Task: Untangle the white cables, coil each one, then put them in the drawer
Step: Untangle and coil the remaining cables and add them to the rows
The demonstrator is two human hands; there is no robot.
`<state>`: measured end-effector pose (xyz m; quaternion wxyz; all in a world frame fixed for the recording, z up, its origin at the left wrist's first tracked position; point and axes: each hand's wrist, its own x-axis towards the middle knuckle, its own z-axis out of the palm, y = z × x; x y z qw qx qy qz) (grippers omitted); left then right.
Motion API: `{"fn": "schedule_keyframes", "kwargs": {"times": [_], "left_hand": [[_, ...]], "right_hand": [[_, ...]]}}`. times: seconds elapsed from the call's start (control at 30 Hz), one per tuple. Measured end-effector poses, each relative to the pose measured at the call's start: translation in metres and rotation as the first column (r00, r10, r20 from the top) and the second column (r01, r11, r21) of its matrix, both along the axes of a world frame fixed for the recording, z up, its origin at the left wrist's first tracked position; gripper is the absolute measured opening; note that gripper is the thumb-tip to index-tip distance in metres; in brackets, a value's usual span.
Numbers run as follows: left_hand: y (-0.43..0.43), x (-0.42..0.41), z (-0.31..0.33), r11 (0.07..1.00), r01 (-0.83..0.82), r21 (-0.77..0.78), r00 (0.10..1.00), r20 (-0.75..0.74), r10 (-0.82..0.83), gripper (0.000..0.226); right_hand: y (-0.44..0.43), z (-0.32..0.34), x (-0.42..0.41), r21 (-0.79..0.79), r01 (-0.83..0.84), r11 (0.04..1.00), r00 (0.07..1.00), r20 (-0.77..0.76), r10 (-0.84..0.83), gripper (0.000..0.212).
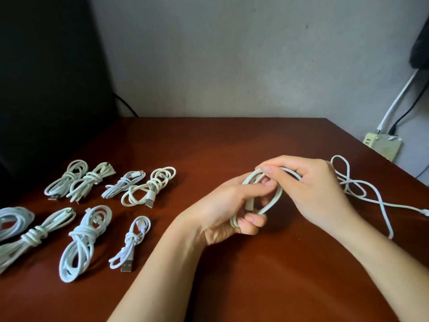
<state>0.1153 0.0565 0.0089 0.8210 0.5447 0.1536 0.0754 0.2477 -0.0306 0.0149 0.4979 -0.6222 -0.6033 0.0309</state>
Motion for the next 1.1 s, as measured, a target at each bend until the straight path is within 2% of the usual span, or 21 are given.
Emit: {"fn": "schedule_keyframes", "kwargs": {"times": [0.2, 0.37, 0.43, 0.6, 0.73, 0.83, 0.93, 1.0, 1.1], "left_hand": [[-0.007, 0.000, 0.003, 0.997, -0.044, 0.063, 0.999, -0.014, 0.045, 0.044], [-0.009, 0.002, 0.005, 0.996, -0.062, 0.069, 0.996, -0.062, 0.066, 0.055], [-0.008, 0.001, 0.007, 0.996, -0.044, 0.080, 0.997, -0.065, 0.050, 0.053], [-0.003, -0.003, 0.008, 0.991, -0.039, 0.127, 0.997, -0.062, 0.047, 0.028], [0.002, -0.004, 0.003, 0.979, 0.029, 0.203, 0.996, -0.084, -0.012, 0.007], [0.004, -0.005, 0.002, 0.986, 0.114, 0.121, 0.991, -0.088, -0.104, 0.025], [0.002, -0.005, 0.001, 0.982, 0.184, 0.052, 0.981, -0.070, -0.180, 0.017], [0.000, -0.004, 0.001, 0.980, 0.187, 0.065, 0.980, -0.076, -0.182, 0.012], [-0.003, -0.001, 0.000, 0.987, 0.133, 0.085, 0.989, -0.079, -0.127, 0.020]], "right_hand": [[0.002, -0.005, 0.001, -0.022, -0.001, 1.000, 0.998, 0.067, 0.003, 0.023], [0.005, -0.009, 0.005, 0.001, 0.025, 1.000, 0.994, 0.109, -0.025, 0.025], [0.004, -0.008, 0.005, 0.023, 0.038, 0.999, 0.991, 0.125, -0.041, 0.024], [0.004, -0.006, 0.005, 0.078, 0.030, 0.997, 0.992, 0.124, -0.039, 0.018], [0.001, -0.006, 0.003, 0.067, -0.036, 0.997, 0.986, 0.168, 0.024, 0.025], [0.000, -0.005, 0.002, 0.068, -0.066, 0.996, 0.975, 0.216, 0.050, 0.023], [0.001, -0.007, 0.005, 0.105, -0.050, 0.993, 0.964, 0.267, 0.021, 0.028], [0.003, -0.010, 0.006, 0.122, -0.024, 0.992, 0.952, 0.307, -0.014, 0.029], [0.004, -0.013, 0.009, 0.138, 0.018, 0.990, 0.946, 0.319, -0.062, 0.030]]}}
